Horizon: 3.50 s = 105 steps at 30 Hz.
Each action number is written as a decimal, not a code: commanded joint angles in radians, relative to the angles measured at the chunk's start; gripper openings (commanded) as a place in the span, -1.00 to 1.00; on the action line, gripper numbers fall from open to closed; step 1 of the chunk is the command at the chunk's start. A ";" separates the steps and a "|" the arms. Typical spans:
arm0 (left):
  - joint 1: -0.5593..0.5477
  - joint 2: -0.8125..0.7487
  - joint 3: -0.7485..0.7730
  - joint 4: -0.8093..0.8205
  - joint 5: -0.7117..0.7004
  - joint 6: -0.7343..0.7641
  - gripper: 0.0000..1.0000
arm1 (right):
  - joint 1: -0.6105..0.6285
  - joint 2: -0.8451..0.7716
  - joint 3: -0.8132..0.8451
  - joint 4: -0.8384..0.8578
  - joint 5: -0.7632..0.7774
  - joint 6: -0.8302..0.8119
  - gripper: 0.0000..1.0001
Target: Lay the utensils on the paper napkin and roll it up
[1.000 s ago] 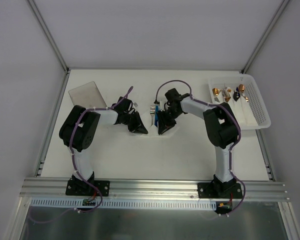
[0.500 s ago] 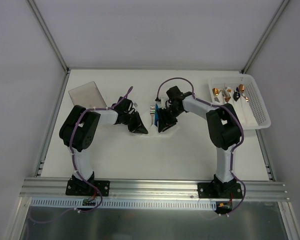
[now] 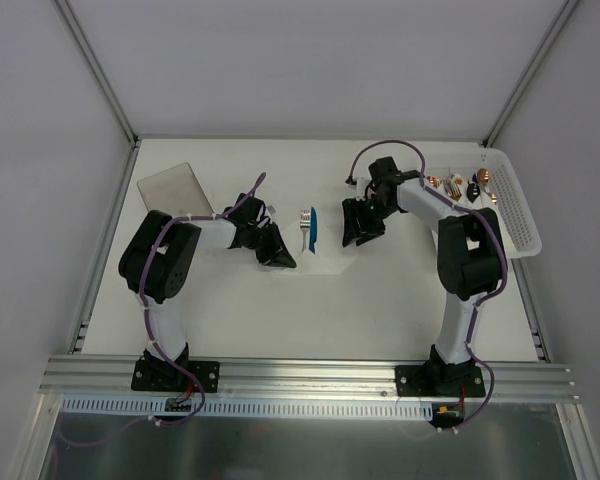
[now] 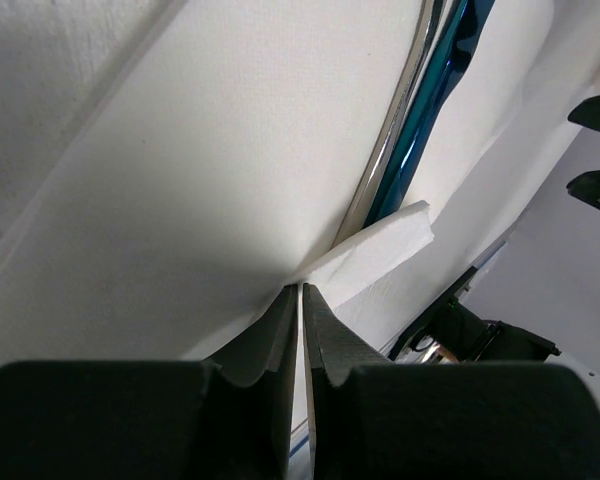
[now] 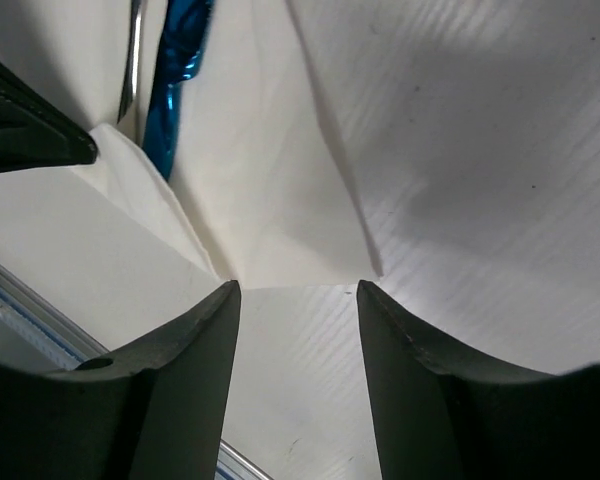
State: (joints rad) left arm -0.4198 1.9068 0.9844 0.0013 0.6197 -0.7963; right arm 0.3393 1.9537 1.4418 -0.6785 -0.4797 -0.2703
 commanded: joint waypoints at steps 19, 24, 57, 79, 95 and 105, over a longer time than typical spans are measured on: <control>-0.011 0.037 0.028 -0.037 -0.038 0.008 -0.87 | -0.014 0.191 0.068 -0.092 -0.184 0.066 0.30; -0.011 0.040 0.030 -0.037 -0.038 0.006 -0.87 | -0.006 0.208 0.091 -0.085 -0.304 0.088 0.29; -0.013 0.038 0.036 -0.038 -0.040 0.009 -0.87 | -0.006 0.137 0.037 0.037 -0.232 0.226 -0.07; -0.013 0.038 0.031 -0.040 -0.048 0.006 -0.87 | -0.123 0.154 -0.060 0.094 -0.252 0.095 -0.24; -0.013 0.040 0.034 -0.041 -0.048 0.003 -0.87 | -0.149 0.105 -0.092 0.062 -0.327 0.074 -0.75; -0.011 0.043 0.039 -0.041 -0.048 0.003 -0.87 | -0.108 0.090 0.022 0.051 -0.464 0.200 -1.00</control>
State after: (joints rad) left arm -0.4202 1.9247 1.0077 -0.0101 0.6254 -0.8005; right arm 0.1974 2.1128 1.4082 -0.6216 -0.8692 -0.1284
